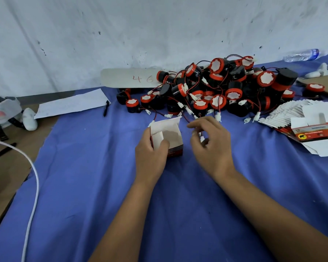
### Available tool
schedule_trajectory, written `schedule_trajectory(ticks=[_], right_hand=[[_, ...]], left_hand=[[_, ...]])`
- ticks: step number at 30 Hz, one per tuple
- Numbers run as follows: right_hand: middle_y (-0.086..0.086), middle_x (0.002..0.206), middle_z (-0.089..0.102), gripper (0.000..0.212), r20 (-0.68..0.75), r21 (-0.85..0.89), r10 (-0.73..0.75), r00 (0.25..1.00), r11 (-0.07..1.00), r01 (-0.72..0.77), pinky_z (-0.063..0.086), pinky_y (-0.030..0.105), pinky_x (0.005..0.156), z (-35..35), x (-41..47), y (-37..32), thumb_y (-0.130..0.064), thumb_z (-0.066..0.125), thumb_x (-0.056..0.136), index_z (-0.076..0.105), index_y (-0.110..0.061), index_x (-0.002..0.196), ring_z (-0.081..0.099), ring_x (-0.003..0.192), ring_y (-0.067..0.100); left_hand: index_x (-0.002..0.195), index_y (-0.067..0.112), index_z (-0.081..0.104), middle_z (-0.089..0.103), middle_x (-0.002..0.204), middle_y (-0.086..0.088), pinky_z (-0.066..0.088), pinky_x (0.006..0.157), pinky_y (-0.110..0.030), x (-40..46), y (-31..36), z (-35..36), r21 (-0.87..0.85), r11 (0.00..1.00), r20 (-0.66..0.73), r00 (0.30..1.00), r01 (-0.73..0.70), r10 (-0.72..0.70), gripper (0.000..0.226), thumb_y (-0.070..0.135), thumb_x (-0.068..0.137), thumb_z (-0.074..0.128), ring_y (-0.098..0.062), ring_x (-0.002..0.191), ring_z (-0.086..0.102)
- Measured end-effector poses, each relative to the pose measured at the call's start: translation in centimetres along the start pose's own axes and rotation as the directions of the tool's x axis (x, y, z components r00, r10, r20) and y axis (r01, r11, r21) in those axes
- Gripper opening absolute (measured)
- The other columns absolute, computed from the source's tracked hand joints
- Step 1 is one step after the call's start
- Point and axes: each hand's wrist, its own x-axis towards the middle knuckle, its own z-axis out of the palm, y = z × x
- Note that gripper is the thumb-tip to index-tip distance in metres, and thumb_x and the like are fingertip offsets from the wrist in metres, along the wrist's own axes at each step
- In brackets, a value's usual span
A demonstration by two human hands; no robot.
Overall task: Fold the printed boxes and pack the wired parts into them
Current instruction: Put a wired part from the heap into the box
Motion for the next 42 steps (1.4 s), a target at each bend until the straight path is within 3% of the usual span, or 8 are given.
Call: schedule_trajectory(ticks=[3,9,14,27,31,34,39,42], right_hand=[[-0.001,0.097,0.067,0.022,-0.023,-0.163,0.202,0.979,0.965,-0.203,0.046,0.020,0.072,-0.2,1.7,2.4,-0.002,0.060,0.083,0.072,-0.015,0.095,0.061,0.086,0.011],[0.019,0.134,0.046,0.058,-0.185,-0.559,0.333,0.924,0.738,-0.378,0.043,0.046,0.093,-2.4,7.8,7.5,-0.002,0.066,0.079,0.052,-0.014,0.134,0.039,0.126,0.042],[0.017,0.164,0.010,0.109,0.152,-0.715,0.458,0.876,0.663,-0.223,0.026,0.061,0.116,-4.2,11.0,11.2,-0.012,0.080,0.078,0.010,-0.032,0.161,0.012,0.151,0.040],[0.014,0.114,0.051,0.038,0.256,-0.596,0.215,0.942,0.802,-0.021,0.050,0.045,0.085,-3.3,9.3,9.4,-0.019,0.068,0.090,0.053,-0.016,0.124,0.053,0.100,0.036],[-0.001,0.089,0.068,0.026,0.264,-0.279,0.490,0.831,0.864,-0.420,0.050,0.029,0.066,-2.1,6.7,5.3,-0.035,0.067,0.092,0.067,-0.017,0.110,0.069,0.082,0.024],[0.012,0.058,0.070,0.054,0.415,-0.247,0.586,0.696,0.808,-0.534,0.049,0.024,0.042,-1.5,4.4,2.3,-0.055,0.060,0.095,0.063,-0.006,0.073,0.068,0.047,0.025],[0.012,0.054,0.065,0.066,0.485,-0.442,0.491,0.724,0.852,-0.282,0.047,0.032,0.051,-2.5,4.0,-0.1,-0.056,0.045,0.101,0.054,-0.004,0.062,0.064,0.050,0.028],[-0.001,0.090,0.068,0.035,0.580,-0.440,0.257,0.773,0.898,0.032,0.051,0.039,0.075,-3.7,5.4,0.2,-0.052,0.060,0.096,0.072,-0.019,0.096,0.060,0.088,0.020]], left_hand=[[0.091,0.022,0.055,0.059,0.085,0.010,0.038,0.065,-0.022,-0.1,0.0,0.1,0.054,0.999,-0.008,1.000,0.004,-0.003,0.020,0.034,0.079,0.046,-0.016,0.086,0.051],[0.131,0.021,0.058,0.060,0.124,0.013,0.042,0.090,-0.026,-0.1,0.0,0.2,0.206,0.977,-0.072,0.995,-0.051,0.067,0.054,0.042,0.082,0.058,-0.011,0.113,0.045],[0.131,0.023,0.061,0.064,0.123,0.011,0.053,0.081,-0.030,0.2,-0.4,0.2,0.170,0.985,-0.079,0.996,-0.034,0.048,0.042,0.016,0.090,0.066,-0.019,0.089,0.063],[0.127,0.025,0.062,0.067,0.109,0.024,0.045,0.056,-0.009,0.2,-0.6,0.2,0.158,0.987,-0.069,0.996,-0.036,0.047,0.036,0.013,0.093,0.063,-0.002,0.062,0.060],[0.124,0.024,0.061,0.067,0.108,0.017,0.045,0.057,-0.013,0.2,-0.5,0.0,0.164,0.986,-0.122,0.992,-0.012,0.032,0.032,0.016,0.094,0.064,-0.001,0.063,0.059],[0.112,0.029,0.059,0.066,0.101,0.017,0.044,0.063,-0.026,0.2,-0.3,-0.3,0.170,0.985,-0.195,0.981,0.026,0.007,0.023,0.018,0.092,0.063,-0.007,0.070,0.061],[0.106,0.025,0.057,0.065,0.104,0.013,0.040,0.065,-0.021,0.5,-0.4,-1.6,0.226,0.970,-0.304,0.952,0.094,-0.021,0.019,0.014,0.091,0.059,-0.016,0.094,0.062],[0.104,0.019,0.058,0.066,0.104,0.005,0.046,0.073,-0.032,0.6,-0.4,-1.9,0.240,0.966,-0.338,0.941,0.099,-0.013,0.015,0.011,0.091,0.057,-0.019,0.094,0.061]])
